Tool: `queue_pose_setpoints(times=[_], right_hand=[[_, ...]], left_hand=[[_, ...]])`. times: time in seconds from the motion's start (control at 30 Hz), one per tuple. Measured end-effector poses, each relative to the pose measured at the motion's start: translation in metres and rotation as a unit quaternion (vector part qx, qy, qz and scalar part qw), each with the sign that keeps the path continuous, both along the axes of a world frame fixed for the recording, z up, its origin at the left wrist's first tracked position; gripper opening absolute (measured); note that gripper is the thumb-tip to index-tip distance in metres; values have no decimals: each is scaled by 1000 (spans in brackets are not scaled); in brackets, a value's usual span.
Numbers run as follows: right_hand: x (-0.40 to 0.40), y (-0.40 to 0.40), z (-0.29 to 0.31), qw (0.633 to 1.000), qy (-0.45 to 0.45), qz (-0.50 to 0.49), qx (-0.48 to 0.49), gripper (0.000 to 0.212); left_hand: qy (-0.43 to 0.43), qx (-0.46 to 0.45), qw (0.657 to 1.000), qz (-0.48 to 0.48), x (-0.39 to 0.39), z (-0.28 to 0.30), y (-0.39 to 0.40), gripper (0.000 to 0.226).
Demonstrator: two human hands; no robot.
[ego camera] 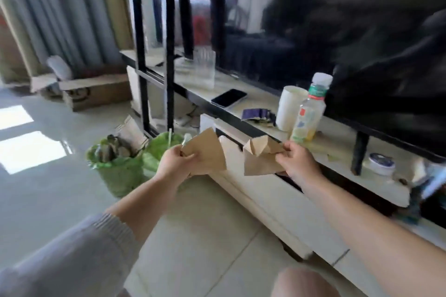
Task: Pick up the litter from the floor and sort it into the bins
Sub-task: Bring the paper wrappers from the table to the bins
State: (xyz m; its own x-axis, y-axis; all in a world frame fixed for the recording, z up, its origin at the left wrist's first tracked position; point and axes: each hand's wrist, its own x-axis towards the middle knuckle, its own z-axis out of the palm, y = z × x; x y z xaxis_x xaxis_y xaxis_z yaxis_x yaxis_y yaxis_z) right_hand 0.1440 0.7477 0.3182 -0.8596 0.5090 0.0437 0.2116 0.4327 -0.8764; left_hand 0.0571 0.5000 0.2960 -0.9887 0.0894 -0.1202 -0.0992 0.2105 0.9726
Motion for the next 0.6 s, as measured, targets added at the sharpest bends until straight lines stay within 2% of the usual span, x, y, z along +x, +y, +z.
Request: queue_pose_setpoints(times=[0.2, 0.47, 0.6], right_hand=[[-98, -122, -15, 991, -12, 132, 13, 24], [-205, -191, -39, 975, -23, 208, 78, 28], [-259, -214, -66, 968, -23, 226, 106, 28]], left_hand=[[-12, -19, 994, 108, -37, -8, -127, 12], [-47, 72, 972, 218, -92, -29, -195, 29], [-51, 66, 963, 255, -131, -48, -219, 32]])
